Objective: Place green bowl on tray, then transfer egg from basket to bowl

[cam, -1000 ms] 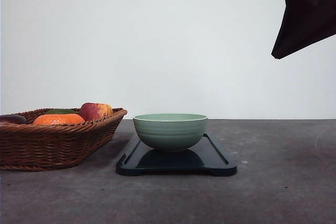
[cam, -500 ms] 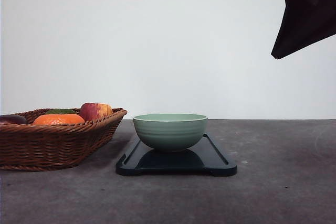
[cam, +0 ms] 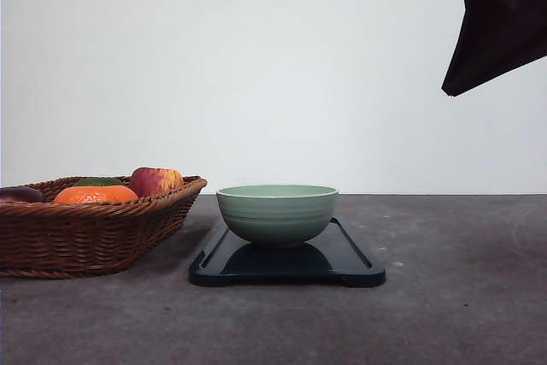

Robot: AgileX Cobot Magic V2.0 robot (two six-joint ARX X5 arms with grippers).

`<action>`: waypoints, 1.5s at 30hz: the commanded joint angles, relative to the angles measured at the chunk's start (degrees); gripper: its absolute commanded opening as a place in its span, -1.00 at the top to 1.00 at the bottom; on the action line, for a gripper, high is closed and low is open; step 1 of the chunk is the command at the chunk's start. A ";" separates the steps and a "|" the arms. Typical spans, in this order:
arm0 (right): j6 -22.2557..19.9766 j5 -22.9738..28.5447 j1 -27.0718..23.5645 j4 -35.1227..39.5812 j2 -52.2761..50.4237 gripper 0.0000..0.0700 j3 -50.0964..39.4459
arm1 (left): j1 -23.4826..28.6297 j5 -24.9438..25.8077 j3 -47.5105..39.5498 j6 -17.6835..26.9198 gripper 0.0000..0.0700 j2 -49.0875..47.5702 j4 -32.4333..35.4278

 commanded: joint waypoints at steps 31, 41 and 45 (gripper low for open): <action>-8.80 5.69 -22.35 29.62 -37.52 0.97 -30.78 | 0.15 0.09 -1.11 0.32 1.00 -0.09 0.61; -8.13 6.41 -26.03 30.07 -52.93 0.97 -43.20 | 0.15 0.09 -1.11 0.33 1.00 -0.09 0.61; -8.12 6.36 -26.03 26.36 -56.50 0.97 -44.70 | 0.15 0.09 -1.11 0.33 1.00 -0.09 0.62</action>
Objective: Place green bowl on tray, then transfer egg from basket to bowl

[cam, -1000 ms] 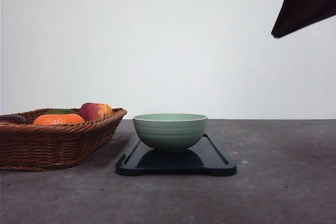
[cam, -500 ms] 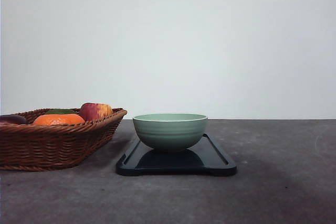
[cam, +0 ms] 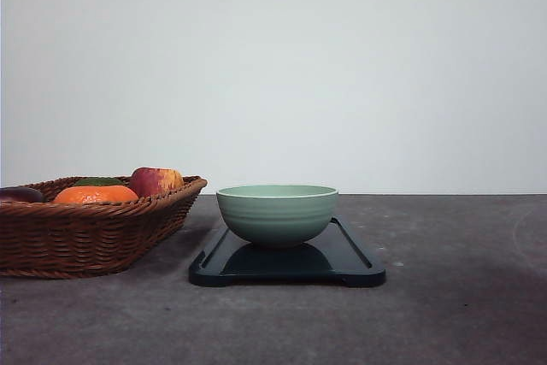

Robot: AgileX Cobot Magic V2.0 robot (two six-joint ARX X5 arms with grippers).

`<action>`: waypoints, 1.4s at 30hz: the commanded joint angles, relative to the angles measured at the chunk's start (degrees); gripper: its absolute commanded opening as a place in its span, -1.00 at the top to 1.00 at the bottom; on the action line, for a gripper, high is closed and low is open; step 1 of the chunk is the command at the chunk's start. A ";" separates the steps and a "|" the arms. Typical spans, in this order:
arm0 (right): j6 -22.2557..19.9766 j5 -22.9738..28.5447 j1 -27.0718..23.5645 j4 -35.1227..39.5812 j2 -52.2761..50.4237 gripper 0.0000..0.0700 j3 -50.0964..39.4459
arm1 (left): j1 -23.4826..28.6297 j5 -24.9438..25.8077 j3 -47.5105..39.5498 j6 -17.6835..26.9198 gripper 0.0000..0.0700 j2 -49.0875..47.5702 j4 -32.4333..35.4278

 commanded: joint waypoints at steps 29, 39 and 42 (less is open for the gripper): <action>-0.20 0.02 -0.13 1.37 -0.58 0.97 -0.24 | 0.15 0.09 -1.11 0.20 1.00 -0.09 0.61; -0.20 0.02 -0.13 1.37 -0.58 0.97 -0.24 | 0.15 0.09 -1.11 0.20 1.00 -0.09 0.61; -0.20 0.02 -0.13 1.37 -0.58 0.97 -0.24 | 0.15 0.09 -1.11 0.20 1.00 -0.09 0.61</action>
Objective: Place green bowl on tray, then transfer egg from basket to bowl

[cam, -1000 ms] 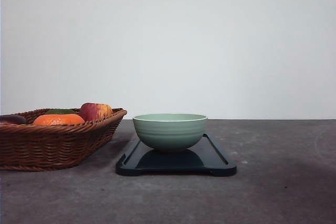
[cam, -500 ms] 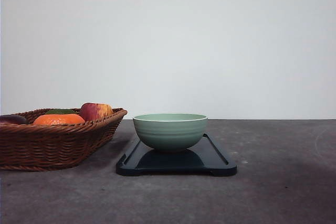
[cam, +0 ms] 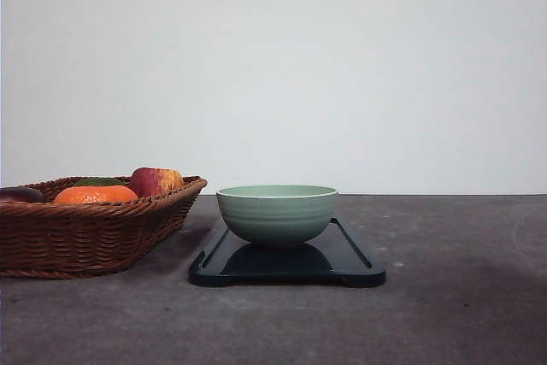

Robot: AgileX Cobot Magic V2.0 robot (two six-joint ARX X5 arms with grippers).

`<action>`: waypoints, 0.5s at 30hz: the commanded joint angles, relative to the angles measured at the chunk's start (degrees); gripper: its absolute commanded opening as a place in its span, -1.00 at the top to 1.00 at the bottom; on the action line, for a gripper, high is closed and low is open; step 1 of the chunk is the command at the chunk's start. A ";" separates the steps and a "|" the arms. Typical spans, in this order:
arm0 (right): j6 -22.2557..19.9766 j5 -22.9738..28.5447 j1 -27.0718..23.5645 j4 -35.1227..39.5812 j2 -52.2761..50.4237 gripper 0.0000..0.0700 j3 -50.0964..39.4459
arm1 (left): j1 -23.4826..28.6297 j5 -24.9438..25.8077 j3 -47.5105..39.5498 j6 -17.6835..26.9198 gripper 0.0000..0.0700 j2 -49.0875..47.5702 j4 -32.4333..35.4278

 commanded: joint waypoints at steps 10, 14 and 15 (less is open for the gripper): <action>-0.20 0.04 -0.13 0.61 0.00 0.97 -0.24 | 0.15 0.09 -1.11 0.20 1.00 -0.09 0.61; -0.20 0.04 -0.13 0.61 0.00 0.97 -0.24 | 0.15 0.09 -1.11 0.20 1.00 -0.09 0.61; -0.20 0.04 -0.13 0.61 0.00 0.97 -0.24 | 0.15 0.09 -1.11 0.20 1.00 -0.09 0.61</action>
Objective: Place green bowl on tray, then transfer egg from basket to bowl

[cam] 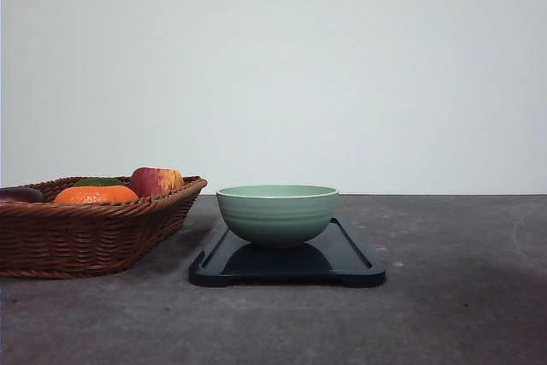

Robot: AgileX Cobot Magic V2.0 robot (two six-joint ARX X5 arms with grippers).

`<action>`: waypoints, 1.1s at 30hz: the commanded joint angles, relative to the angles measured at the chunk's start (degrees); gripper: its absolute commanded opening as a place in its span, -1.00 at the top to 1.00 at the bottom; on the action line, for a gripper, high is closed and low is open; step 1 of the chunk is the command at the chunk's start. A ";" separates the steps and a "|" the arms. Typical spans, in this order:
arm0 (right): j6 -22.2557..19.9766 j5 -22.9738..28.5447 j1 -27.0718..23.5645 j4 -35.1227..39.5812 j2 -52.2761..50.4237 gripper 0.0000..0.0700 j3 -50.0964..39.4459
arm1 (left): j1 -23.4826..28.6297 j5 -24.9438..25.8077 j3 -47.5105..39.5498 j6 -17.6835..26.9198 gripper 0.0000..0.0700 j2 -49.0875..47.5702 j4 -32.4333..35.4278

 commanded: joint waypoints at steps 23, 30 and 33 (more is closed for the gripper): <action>-0.20 0.04 -0.13 0.61 0.00 0.97 -0.24 | 0.15 0.07 -1.11 0.20 1.00 -0.09 0.61; -0.20 0.04 -0.13 0.61 0.00 0.97 -0.24 | 0.15 0.07 -1.11 0.20 1.00 -0.09 0.61; -0.20 0.04 -0.13 0.61 0.00 0.97 -0.24 | 0.15 0.07 -1.11 0.20 1.00 -0.09 0.61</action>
